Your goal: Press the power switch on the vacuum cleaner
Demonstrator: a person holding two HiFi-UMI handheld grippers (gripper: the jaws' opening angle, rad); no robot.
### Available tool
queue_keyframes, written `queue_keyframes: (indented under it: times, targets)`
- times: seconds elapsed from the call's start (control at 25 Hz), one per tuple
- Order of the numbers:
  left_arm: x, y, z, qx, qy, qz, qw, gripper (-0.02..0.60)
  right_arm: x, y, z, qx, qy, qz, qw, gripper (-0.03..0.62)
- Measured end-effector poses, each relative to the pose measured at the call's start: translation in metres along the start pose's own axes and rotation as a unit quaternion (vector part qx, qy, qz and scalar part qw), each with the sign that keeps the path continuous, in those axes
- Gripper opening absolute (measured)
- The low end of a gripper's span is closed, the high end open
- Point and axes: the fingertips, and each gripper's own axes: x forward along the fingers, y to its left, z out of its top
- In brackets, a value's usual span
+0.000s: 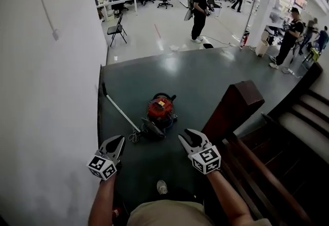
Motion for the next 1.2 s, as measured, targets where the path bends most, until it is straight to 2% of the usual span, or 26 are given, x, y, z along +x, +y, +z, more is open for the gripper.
queue_keyframes:
  times: [0.24, 0.44, 0.8, 0.96, 1.2]
  targets:
    - [0.042, 0.043, -0.011, -0.014, 0.014, 0.004, 0.9998, 0.003, 0.037, -0.034, -0.002, 0.005, 0.009, -0.016, 1.0, 0.11]
    - [0.081, 0.073, -0.011, -0.014, 0.022, -0.008, 0.9996, 0.003, 0.072, -0.066, -0.003, 0.012, 0.013, -0.031, 0.999, 0.11]
    - [0.164, 0.142, -0.002, -0.005, 0.03, -0.028, 0.9992, 0.003, 0.173, -0.141, 0.004, 0.005, 0.02, -0.035, 0.999, 0.11]
    - [0.215, 0.184, 0.001, 0.003, 0.037, -0.027, 0.9989, 0.003, 0.233, -0.188, 0.007, 0.004, 0.013, -0.033, 0.999, 0.11]
    - [0.319, 0.246, 0.016, 0.005, 0.061, -0.021, 0.9979, 0.003, 0.321, -0.269, 0.021, -0.003, 0.021, -0.024, 0.999, 0.111]
